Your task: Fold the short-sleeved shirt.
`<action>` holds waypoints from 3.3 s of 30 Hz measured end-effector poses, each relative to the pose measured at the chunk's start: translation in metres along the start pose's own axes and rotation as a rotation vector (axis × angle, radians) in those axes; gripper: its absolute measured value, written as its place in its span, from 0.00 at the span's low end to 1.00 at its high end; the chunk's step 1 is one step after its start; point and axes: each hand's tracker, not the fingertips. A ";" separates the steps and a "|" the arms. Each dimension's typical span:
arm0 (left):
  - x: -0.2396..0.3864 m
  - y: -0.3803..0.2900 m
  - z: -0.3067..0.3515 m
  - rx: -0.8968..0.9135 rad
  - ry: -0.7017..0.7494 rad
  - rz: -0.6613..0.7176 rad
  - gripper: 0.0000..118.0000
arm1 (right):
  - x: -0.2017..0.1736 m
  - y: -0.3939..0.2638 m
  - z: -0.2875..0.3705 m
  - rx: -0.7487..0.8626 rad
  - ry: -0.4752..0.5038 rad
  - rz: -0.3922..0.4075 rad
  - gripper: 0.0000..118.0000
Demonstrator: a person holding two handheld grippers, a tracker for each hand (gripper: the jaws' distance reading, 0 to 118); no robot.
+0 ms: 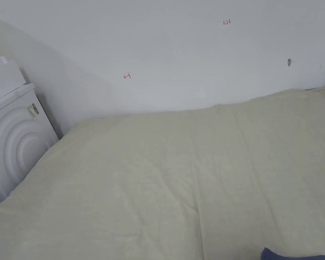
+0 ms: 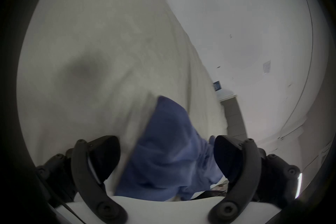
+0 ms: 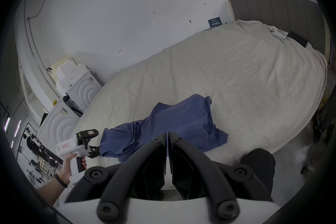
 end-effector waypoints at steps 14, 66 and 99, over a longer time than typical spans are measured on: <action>-0.008 0.017 0.030 0.079 -0.097 0.228 0.13 | 0.002 0.000 0.002 0.002 -0.010 -0.018 0.02; 0.134 -0.139 -0.143 -0.290 0.102 -0.366 0.09 | 0.044 -0.016 0.009 -0.017 -0.027 -0.137 0.02; 0.080 -0.025 -0.086 -0.377 -0.016 -0.319 0.64 | 0.052 -0.038 -0.213 -0.382 0.402 -0.423 0.02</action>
